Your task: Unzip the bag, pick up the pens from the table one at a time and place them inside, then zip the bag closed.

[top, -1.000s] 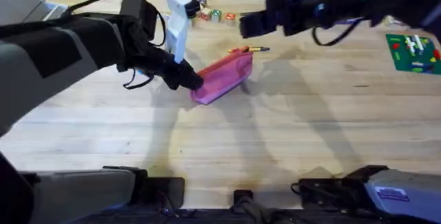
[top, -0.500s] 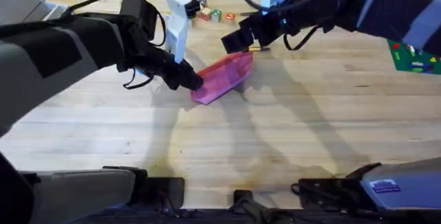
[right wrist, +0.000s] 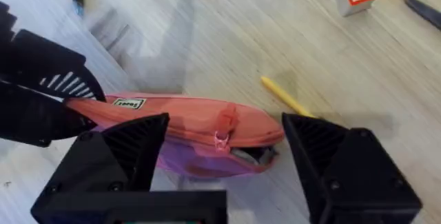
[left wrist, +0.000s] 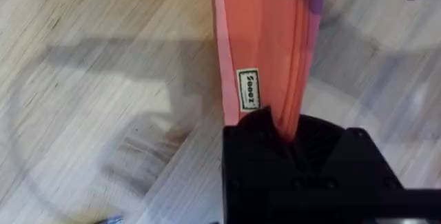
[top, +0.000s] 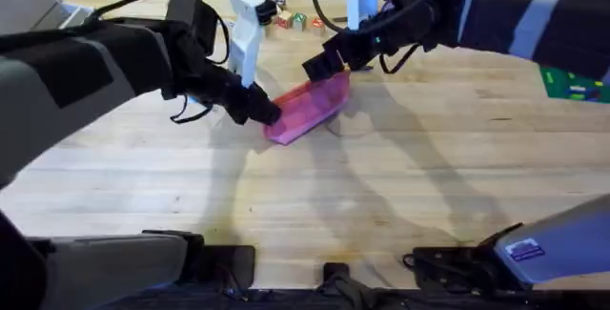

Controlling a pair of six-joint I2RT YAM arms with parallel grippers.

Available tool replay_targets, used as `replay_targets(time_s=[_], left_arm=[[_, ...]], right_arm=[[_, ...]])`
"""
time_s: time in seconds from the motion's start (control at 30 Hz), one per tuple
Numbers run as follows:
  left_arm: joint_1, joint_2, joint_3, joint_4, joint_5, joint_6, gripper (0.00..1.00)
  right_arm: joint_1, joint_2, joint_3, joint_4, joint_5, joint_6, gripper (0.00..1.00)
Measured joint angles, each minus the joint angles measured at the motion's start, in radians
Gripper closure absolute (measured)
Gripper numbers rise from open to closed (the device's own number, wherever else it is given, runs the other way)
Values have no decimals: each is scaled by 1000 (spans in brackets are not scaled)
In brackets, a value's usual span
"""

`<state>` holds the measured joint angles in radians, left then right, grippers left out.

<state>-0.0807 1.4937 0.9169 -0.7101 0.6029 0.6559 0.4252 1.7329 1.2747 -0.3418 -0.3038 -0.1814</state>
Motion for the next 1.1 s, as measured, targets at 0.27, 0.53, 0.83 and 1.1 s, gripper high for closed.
replay_targets(time_s=[0.27,0.53,0.83,1.1], left_arm=[[0,0,0,0,0,0,957],[0,0,0,0,0,0,957],[0,0,0,0,2,0,957],[0,0,0,0,3,0,956]], right_arm=[[0,24,0,8,0,-3,54],[0,48,0,1,-1,-2,123],[5,48,2,-44,-13,2,499],[9,48,2,-48,-19,1,774]])
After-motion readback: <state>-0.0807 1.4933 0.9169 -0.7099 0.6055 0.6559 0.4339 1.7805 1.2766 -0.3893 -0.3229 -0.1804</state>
